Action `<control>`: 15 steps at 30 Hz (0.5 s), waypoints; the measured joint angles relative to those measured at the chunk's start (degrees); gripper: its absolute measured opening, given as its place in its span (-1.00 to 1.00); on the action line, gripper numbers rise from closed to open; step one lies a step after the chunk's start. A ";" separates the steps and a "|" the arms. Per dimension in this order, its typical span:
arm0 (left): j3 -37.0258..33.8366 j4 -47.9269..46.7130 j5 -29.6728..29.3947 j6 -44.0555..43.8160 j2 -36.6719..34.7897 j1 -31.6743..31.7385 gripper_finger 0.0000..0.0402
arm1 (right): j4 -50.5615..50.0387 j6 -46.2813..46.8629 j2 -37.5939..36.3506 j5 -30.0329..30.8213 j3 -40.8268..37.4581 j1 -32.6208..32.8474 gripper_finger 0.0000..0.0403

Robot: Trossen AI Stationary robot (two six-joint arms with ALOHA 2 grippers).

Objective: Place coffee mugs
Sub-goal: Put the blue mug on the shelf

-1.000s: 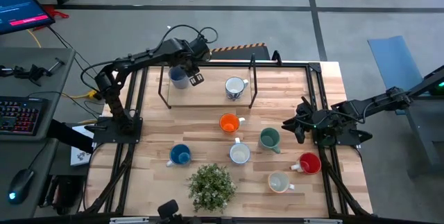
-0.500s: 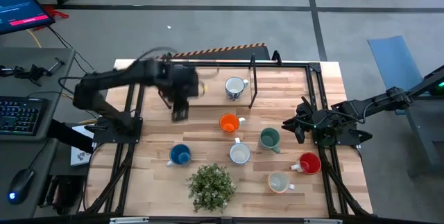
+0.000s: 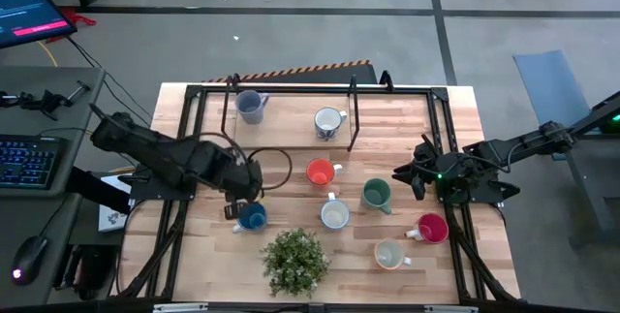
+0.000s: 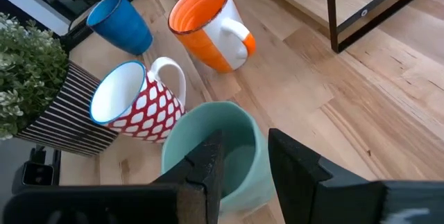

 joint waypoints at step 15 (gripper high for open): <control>-10.52 13.25 0.55 -6.63 1.51 -1.36 -0.60 | -0.83 0.02 0.00 -1.16 0.00 0.00 -0.52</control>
